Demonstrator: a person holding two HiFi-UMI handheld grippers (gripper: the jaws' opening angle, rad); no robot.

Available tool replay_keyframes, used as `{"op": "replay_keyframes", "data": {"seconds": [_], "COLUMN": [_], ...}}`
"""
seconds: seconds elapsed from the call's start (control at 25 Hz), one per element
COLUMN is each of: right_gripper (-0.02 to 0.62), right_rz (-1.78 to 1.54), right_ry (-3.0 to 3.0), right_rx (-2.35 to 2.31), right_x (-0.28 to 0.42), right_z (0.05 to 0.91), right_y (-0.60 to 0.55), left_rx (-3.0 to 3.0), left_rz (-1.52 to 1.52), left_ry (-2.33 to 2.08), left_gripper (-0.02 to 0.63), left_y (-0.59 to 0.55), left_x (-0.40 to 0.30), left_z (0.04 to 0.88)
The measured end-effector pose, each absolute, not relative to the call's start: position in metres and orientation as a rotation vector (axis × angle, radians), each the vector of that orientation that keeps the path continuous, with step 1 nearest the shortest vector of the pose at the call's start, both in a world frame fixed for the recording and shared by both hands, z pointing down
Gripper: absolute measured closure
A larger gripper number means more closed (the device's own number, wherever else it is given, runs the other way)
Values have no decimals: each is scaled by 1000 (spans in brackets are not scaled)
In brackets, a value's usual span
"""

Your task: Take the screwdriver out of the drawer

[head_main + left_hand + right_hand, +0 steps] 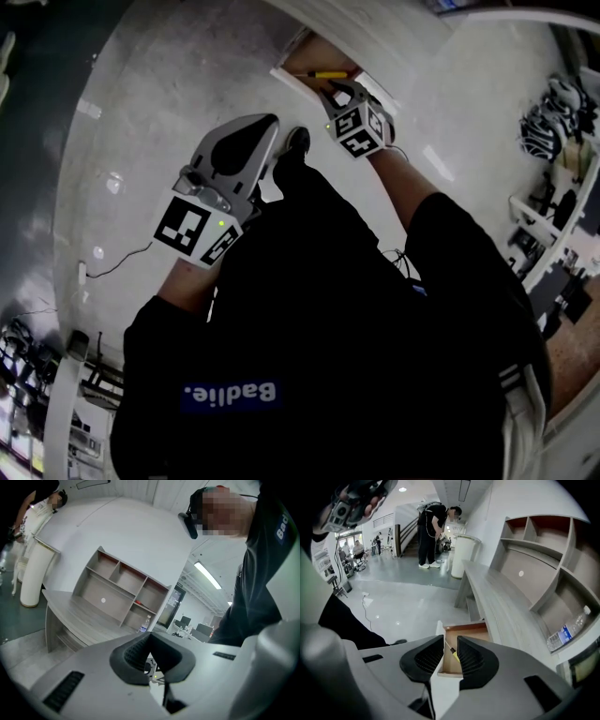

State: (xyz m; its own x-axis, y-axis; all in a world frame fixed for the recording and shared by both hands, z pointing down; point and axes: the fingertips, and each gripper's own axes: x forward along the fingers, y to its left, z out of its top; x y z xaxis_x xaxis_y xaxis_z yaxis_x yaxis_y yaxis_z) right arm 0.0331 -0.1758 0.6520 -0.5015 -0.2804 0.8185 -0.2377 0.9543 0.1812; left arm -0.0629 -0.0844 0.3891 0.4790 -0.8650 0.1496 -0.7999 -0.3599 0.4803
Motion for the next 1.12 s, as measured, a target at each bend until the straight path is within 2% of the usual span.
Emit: {"op": "replay_keyframes", "data": {"seconds": [0.52,1.12], "right_gripper": [469,459], "right_rz": [-206,-455], "right_ry": [-1794,-1626], "right_rx": [272,34], "right_x": [46,42], "right_z": [768,815], "right_y": [-192,-214], "left_rx": [2190,2094], "left_rz": [-182,-135], "left_ry": [-1414,-1438], "left_gripper": [607,607], "left_y": [-81,-63], "left_x": [-97,-112], "left_z": [414,448]}}
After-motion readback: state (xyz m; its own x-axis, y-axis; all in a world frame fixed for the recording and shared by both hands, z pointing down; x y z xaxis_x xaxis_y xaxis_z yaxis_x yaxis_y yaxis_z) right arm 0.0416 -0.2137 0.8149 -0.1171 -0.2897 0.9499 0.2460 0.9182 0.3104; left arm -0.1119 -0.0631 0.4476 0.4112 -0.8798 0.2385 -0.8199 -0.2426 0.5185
